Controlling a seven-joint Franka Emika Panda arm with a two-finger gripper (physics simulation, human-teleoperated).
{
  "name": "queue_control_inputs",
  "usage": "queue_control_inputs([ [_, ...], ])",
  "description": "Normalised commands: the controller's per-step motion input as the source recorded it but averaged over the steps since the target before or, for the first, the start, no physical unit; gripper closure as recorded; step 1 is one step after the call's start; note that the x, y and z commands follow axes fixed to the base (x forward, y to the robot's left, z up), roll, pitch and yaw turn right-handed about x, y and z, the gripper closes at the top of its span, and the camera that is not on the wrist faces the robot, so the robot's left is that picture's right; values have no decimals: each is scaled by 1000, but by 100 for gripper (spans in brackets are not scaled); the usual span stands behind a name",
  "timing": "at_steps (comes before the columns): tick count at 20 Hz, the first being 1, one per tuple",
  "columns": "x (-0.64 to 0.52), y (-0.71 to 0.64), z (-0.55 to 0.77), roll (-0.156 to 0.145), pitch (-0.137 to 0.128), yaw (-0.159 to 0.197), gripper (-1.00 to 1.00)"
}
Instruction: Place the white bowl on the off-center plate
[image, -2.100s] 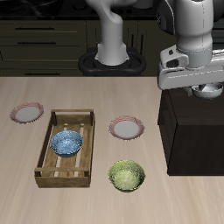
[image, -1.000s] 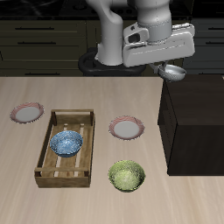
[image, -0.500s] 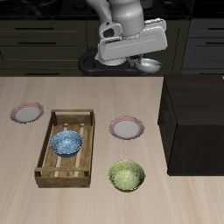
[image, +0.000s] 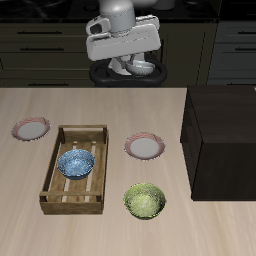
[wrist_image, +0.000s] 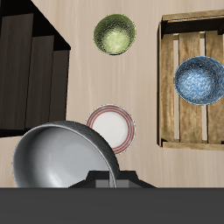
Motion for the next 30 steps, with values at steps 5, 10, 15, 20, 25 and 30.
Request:
queue_control_inputs([
  [5, -254, -602, 29, -77, -29, -21, 100],
  [10, -206, -445, -11, -75, -5, 0, 100],
  [15, -199, -575, 0, -72, -8, -5, 100],
  [20, -178, -612, -150, -65, 4, -5, 100],
  [25, -44, -715, -243, -86, 39, -34, 100],
  [30, -154, -321, -45, 7, 11, -22, 100],
])
